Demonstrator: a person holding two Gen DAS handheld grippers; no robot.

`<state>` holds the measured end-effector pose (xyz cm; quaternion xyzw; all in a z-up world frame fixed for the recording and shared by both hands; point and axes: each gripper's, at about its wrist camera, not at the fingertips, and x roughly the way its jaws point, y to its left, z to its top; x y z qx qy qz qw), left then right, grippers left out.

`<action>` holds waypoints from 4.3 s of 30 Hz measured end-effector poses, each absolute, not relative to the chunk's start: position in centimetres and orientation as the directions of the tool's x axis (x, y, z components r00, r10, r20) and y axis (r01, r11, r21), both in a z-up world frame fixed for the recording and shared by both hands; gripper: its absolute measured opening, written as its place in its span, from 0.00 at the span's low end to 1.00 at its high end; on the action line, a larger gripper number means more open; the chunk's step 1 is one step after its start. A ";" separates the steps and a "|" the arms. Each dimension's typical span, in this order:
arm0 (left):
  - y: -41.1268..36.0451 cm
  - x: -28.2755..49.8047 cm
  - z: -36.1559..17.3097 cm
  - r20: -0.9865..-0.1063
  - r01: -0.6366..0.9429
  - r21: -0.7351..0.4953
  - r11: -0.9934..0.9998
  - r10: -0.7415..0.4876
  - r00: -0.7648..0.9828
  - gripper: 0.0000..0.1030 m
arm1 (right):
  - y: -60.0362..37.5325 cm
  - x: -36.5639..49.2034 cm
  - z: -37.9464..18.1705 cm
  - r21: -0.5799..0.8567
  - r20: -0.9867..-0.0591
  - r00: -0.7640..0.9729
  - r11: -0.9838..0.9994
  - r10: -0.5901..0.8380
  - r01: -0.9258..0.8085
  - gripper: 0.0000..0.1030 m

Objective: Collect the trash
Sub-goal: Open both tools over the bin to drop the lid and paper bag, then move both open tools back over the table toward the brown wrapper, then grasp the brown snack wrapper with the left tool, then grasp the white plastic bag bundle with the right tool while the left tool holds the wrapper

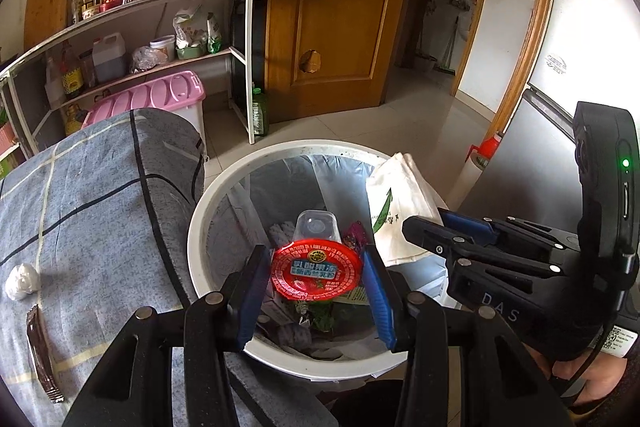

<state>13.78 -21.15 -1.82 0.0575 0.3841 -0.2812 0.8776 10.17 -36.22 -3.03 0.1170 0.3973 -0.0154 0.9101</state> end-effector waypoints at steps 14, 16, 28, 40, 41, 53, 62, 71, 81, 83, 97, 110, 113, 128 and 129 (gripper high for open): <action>-18.7 13.7 -1.0 -0.688 0.494 -0.132 0.860 -0.438 0.578 0.56 | -35.6 9.9 -2.9 0.197 -0.729 0.682 0.972 0.060 0.125 0.42; -17.9 13.5 -0.6 -0.681 0.482 -0.135 0.866 -0.434 0.589 0.56 | -35.3 9.8 -2.7 0.203 -0.724 0.687 0.972 0.068 0.118 0.42; -13.0 11.6 1.2 -0.638 0.402 -0.103 0.910 -0.371 0.675 0.56 | -31.6 9.3 -1.2 0.214 -0.688 0.718 0.975 0.110 0.055 0.43; -6.1 10.8 0.9 -0.633 0.248 -0.085 0.965 -0.245 0.734 0.56 | -26.7 9.7 -0.2 0.231 -0.657 0.730 0.972 0.187 -0.042 0.48; -5.5 11.0 0.7 -0.639 0.228 -0.084 0.970 -0.229 0.735 0.56 | -26.3 9.8 -0.2 0.231 -0.657 0.729 0.972 0.193 -0.049 0.48; 2.9 12.3 -2.0 -0.687 0.005 -0.071 0.997 -0.052 0.725 0.56 | -20.7 11.4 -0.8 0.233 -0.658 0.702 0.960 0.274 -0.156 0.53; 5.3 12.9 -3.3 -0.712 0.016 -0.126 0.992 -0.101 0.695 0.59 | -17.2 12.9 -1.4 0.238 -0.660 0.681 0.948 0.317 -0.211 0.53; 3.3 14.8 -4.9 -0.745 0.081 -0.103 0.991 -0.131 0.654 0.62 | -14.9 14.5 -1.3 0.230 -0.659 0.676 0.945 0.328 -0.234 0.53; 4.0 16.5 -6.2 -0.778 0.057 -0.087 0.995 -0.104 0.619 0.45 | -13.6 16.1 -1.1 0.228 -0.666 0.669 0.944 0.330 -0.239 0.53; 4.5 16.6 -6.2 -0.778 0.053 -0.089 0.995 -0.102 0.619 0.32 | -13.3 16.3 -1.2 0.230 -0.667 0.665 0.942 0.336 -0.245 0.53; 10.0 16.1 -5.5 -0.764 -0.060 -0.134 0.989 -0.065 0.642 0.20 | -9.0 18.7 -3.0 0.162 -0.711 0.606 0.922 0.357 -0.352 0.53; 12.8 16.0 -5.5 -0.763 -0.100 -0.153 0.983 -0.053 0.644 0.20 | -3.5 22.4 -4.1 0.116 -0.707 0.557 0.849 0.435 -0.516 0.53; 13.2 16.0 -5.7 -0.765 -0.104 -0.162 0.981 -0.059 0.641 0.20 | -2.7 23.3 -4.7 0.114 -0.719 0.532 0.831 0.448 -0.545 0.53; 13.9 15.9 -5.9 -0.765 -0.112 -0.179 0.977 -0.067 0.641 0.20 | -1.1 22.4 -6.4 0.071 -0.776 0.463 0.789 0.428 -0.611 0.53; 13.8 16.0 -5.9 -0.764 -0.109 -0.180 0.978 -0.069 0.641 0.20 | -1.0 22.4 -6.3 0.070 -0.774 0.466 0.789 0.429 -0.610 0.53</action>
